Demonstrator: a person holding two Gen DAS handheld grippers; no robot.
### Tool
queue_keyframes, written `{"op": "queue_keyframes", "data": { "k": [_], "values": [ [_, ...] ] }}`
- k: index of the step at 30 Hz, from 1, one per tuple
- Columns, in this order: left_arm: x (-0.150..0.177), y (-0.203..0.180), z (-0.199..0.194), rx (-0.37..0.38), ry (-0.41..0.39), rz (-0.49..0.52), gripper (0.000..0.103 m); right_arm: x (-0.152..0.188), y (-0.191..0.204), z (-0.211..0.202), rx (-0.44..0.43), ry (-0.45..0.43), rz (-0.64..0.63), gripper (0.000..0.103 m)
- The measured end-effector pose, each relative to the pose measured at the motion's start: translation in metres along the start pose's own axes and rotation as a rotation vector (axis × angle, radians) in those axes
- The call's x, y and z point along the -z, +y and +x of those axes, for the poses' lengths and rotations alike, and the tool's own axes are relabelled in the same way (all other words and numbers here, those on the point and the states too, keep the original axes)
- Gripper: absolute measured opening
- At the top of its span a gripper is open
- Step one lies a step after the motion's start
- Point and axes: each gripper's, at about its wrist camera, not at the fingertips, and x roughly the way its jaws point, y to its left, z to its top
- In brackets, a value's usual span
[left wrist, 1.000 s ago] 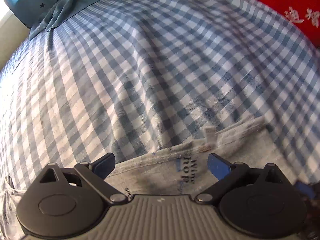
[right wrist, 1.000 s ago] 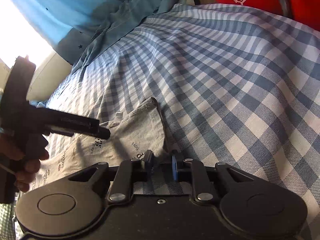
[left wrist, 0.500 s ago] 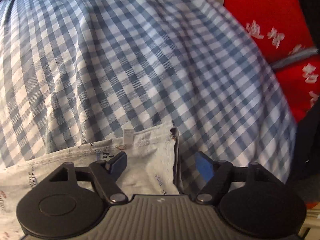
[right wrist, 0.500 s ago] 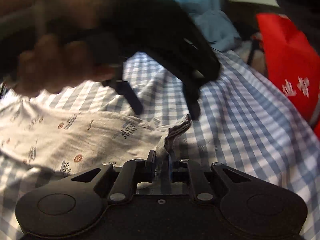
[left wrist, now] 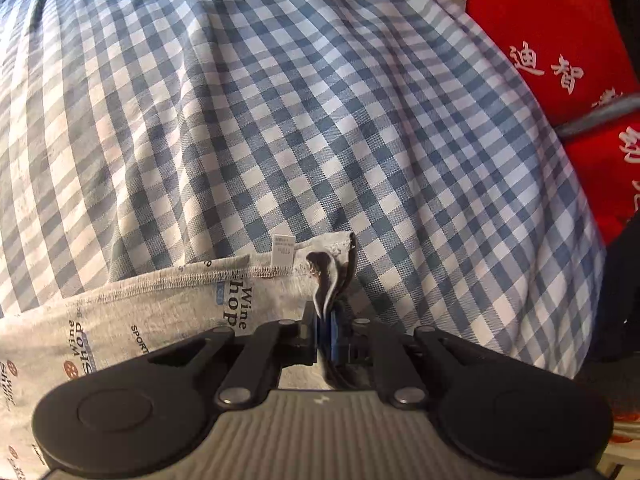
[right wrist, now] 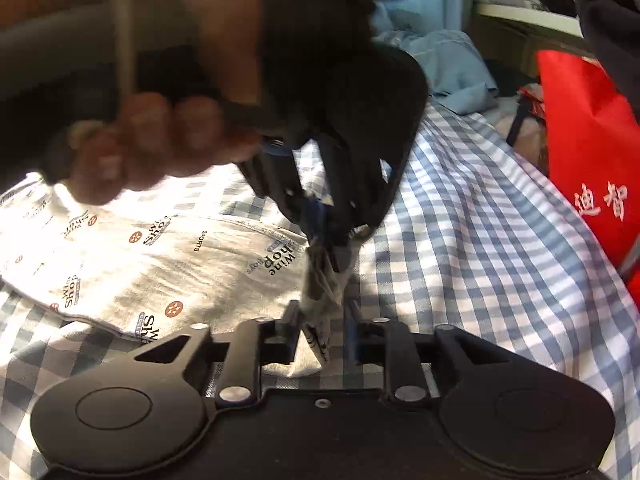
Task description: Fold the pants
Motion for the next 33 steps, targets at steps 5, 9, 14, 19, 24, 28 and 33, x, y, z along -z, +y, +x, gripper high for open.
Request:
{"op": "queue_keyframes", "data": {
  "k": [5,9,14,19,24,28,33],
  "values": [
    [0.004,0.014,-0.01,0.036,-0.015,-0.025,0.006,-0.004,0.005,-0.003,-0.017,-0.014,-0.007,0.032],
    [0.013,0.035,-0.027,0.068,-0.04,-0.052,0.005,-0.012,0.019,-0.011,-0.058,-0.052,-0.047,0.012],
    [0.034,0.074,-0.056,0.119,-0.073,-0.081,0.005,-0.023,0.053,-0.027,-0.126,-0.08,-0.125,0.008],
    [0.057,0.12,-0.087,0.115,-0.114,-0.074,0.005,-0.039,0.097,-0.037,-0.203,-0.083,-0.189,0.008],
    [0.084,0.176,-0.106,0.083,-0.128,-0.105,0.005,-0.05,0.147,-0.031,-0.282,-0.062,-0.257,0.008],
    [0.101,0.217,-0.103,0.08,-0.12,-0.145,0.005,-0.054,0.186,-0.021,-0.328,-0.026,-0.301,0.007],
    [0.118,0.258,-0.085,0.058,-0.106,-0.15,0.005,-0.051,0.233,0.008,-0.359,0.047,-0.342,0.007]
  ]
}}
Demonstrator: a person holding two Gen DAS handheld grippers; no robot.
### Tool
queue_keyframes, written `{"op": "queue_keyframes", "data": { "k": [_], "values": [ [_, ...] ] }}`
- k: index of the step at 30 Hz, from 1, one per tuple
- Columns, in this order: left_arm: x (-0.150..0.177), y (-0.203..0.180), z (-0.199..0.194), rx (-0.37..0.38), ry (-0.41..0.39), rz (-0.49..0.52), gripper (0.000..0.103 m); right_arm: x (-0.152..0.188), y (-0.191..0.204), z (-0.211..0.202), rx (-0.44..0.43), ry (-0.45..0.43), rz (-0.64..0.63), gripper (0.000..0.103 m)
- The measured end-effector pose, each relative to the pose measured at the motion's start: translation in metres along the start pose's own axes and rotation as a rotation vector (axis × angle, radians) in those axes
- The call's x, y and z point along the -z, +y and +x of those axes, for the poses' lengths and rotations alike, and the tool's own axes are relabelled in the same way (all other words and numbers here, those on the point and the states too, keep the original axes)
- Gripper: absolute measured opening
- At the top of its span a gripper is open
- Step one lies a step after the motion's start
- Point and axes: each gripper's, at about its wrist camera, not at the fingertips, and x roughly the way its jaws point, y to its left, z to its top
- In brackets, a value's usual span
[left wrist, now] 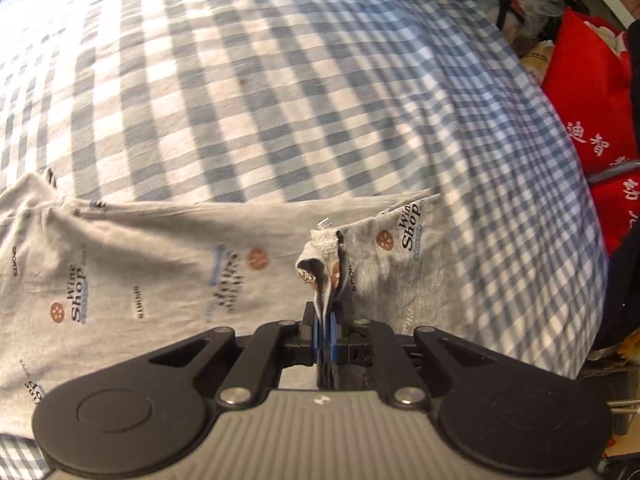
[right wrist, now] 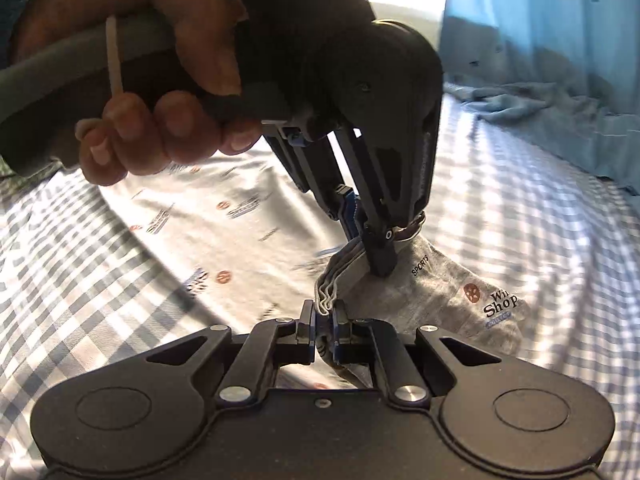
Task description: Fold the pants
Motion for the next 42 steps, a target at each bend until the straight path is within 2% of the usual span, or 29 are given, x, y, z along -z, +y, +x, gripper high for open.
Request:
{"op": "queue_keyframes", "data": {
  "k": [7,18,26,31,37,42],
  "values": [
    [0.006,0.036,0.03,0.009,0.022,-0.02,0.005,0.004,0.017,0.052,-0.013,0.12,0.038,0.007],
    [0.012,0.043,0.036,0.02,0.021,-0.012,0.005,0.007,0.015,0.064,-0.007,0.165,0.054,0.007],
    [0.019,0.039,-0.015,0.056,-0.061,0.007,0.004,-0.009,0.026,0.038,0.022,0.108,0.02,0.007],
    [0.025,0.056,-0.057,0.063,-0.097,0.039,0.004,-0.03,0.048,0.021,0.03,0.051,0.009,0.007],
    [0.039,0.108,-0.096,0.026,-0.121,0.07,0.005,-0.062,0.094,0.027,-0.002,0.012,-0.005,0.007],
    [0.058,0.164,-0.106,-0.02,-0.117,0.068,0.004,-0.088,0.144,0.061,-0.055,0.034,-0.068,0.007]
  ]
}}
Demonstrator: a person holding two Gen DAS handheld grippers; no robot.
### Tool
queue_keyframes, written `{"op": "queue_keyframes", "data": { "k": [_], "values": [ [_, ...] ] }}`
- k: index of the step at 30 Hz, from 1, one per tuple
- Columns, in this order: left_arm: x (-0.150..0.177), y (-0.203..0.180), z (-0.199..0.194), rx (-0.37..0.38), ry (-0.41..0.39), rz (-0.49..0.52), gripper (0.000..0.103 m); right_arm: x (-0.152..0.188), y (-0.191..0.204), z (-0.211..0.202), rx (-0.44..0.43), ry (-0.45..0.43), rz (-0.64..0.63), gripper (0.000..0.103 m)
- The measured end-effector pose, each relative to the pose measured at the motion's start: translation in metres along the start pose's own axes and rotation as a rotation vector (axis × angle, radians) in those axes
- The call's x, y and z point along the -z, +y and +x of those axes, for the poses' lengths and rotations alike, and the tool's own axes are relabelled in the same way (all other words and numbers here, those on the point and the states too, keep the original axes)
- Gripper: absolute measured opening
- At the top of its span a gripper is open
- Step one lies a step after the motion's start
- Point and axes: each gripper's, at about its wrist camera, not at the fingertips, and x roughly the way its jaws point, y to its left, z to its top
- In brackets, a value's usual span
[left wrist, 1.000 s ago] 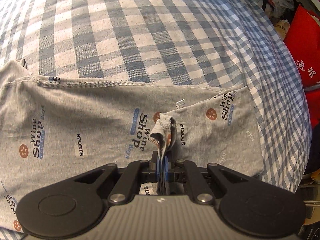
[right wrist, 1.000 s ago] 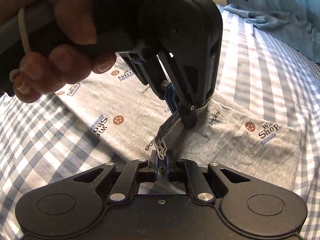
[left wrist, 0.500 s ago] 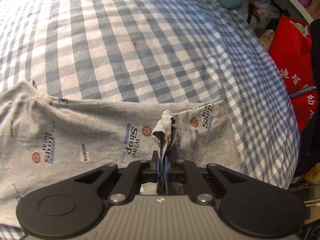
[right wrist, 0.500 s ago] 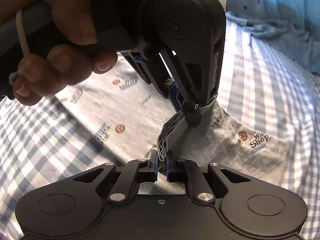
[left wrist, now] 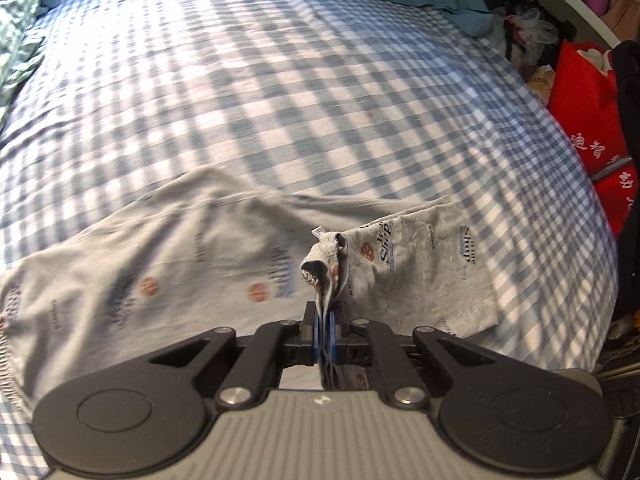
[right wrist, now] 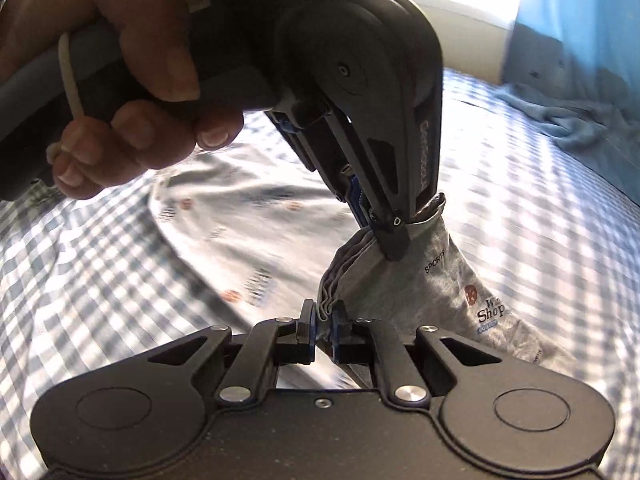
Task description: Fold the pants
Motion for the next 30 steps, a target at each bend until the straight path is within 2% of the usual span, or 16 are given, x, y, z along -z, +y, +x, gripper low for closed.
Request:
{"op": "queue_keyframes", "data": {
  "k": [8,13,15,16,17,18,19,20,24,27,30],
  "values": [
    [0.023,0.069,0.024,0.034,0.058,-0.046,0.005,-0.017,0.046,0.056,-0.041,0.102,-0.086,0.007],
    [0.031,0.073,0.042,0.023,0.055,-0.018,0.007,-0.011,0.052,0.076,-0.032,0.148,-0.085,0.012],
    [0.034,0.071,0.045,-0.019,0.059,-0.008,0.013,-0.008,0.051,0.077,-0.032,0.164,-0.08,0.023],
    [0.035,0.071,0.044,-0.039,0.053,-0.013,0.023,-0.006,0.05,0.075,-0.032,0.168,-0.076,0.025],
    [0.036,0.072,0.043,-0.051,0.042,-0.028,0.036,-0.004,0.047,0.072,-0.033,0.169,-0.068,0.032],
    [0.037,0.075,0.041,-0.058,0.027,-0.054,0.043,0.0,0.044,0.068,-0.029,0.169,-0.06,0.045],
    [0.039,0.077,0.039,-0.064,0.011,-0.083,0.051,0.004,0.039,0.062,-0.024,0.167,-0.048,0.052],
    [0.042,0.08,0.035,-0.074,-0.008,-0.119,0.055,0.01,0.033,0.054,-0.012,0.161,-0.03,0.065],
    [0.047,0.076,0.033,-0.14,-0.057,-0.19,0.063,0.037,-0.003,0.023,0.078,0.145,0.034,0.087],
    [0.047,0.063,0.041,-0.215,-0.079,-0.194,0.067,0.054,-0.041,0.006,0.252,0.114,0.062,0.099],
    [0.045,0.053,0.057,-0.335,-0.05,-0.212,0.068,0.059,-0.089,0.002,0.411,0.105,0.117,0.101]
  ]
}}
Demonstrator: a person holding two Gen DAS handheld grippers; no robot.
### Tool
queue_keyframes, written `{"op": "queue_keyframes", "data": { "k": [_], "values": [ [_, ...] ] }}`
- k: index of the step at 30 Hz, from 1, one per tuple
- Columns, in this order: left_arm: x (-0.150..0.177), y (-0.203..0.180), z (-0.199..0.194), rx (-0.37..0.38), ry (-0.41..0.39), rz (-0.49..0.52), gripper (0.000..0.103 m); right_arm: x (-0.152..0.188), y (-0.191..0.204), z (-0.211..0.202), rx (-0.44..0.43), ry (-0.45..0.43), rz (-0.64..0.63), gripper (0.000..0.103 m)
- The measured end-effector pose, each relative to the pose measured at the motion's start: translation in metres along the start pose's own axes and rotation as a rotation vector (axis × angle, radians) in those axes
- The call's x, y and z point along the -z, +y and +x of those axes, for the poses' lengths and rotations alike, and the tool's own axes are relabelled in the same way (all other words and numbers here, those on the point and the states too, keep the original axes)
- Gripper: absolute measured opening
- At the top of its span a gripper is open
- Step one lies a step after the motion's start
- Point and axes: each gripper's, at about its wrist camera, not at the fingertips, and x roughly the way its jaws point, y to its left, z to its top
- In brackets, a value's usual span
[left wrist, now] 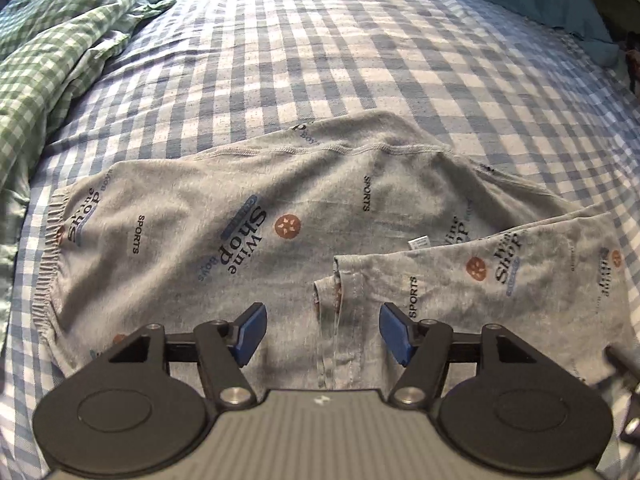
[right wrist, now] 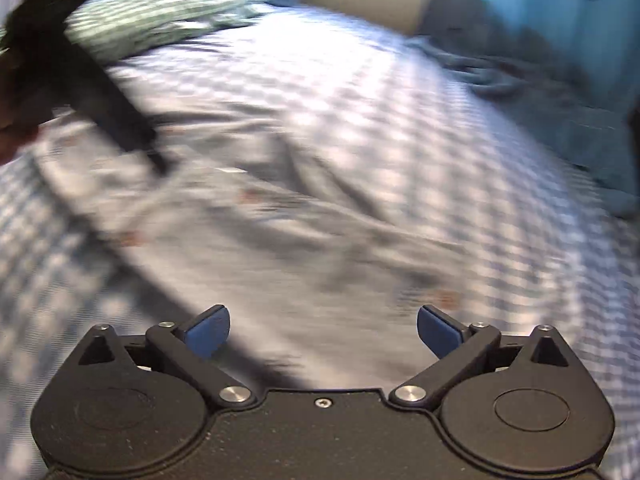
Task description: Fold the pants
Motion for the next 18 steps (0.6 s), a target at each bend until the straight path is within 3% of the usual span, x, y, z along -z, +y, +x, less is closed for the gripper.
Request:
{"op": "queue_keyframes", "data": {
  "k": [3,6,11,14,18],
  "values": [
    [0.002,-0.001,0.006,-0.036,0.01,-0.04,0.068,-0.012,-0.037,0.022,0.072,-0.044,0.05,0.101],
    [0.002,0.0,0.01,-0.069,0.015,-0.075,0.077,-0.024,-0.063,0.052,0.102,-0.073,0.052,0.101],
    [-0.001,0.004,0.015,-0.1,0.034,-0.144,0.085,-0.022,-0.079,0.112,0.132,0.018,-0.097,0.101],
    [-0.002,0.001,0.011,-0.134,0.05,-0.17,0.086,-0.017,-0.102,0.116,0.076,0.008,-0.044,0.102],
    [0.002,-0.009,-0.008,-0.195,0.026,-0.193,0.084,-0.011,-0.11,0.081,0.081,-0.063,-0.062,0.101]
  ]
}}
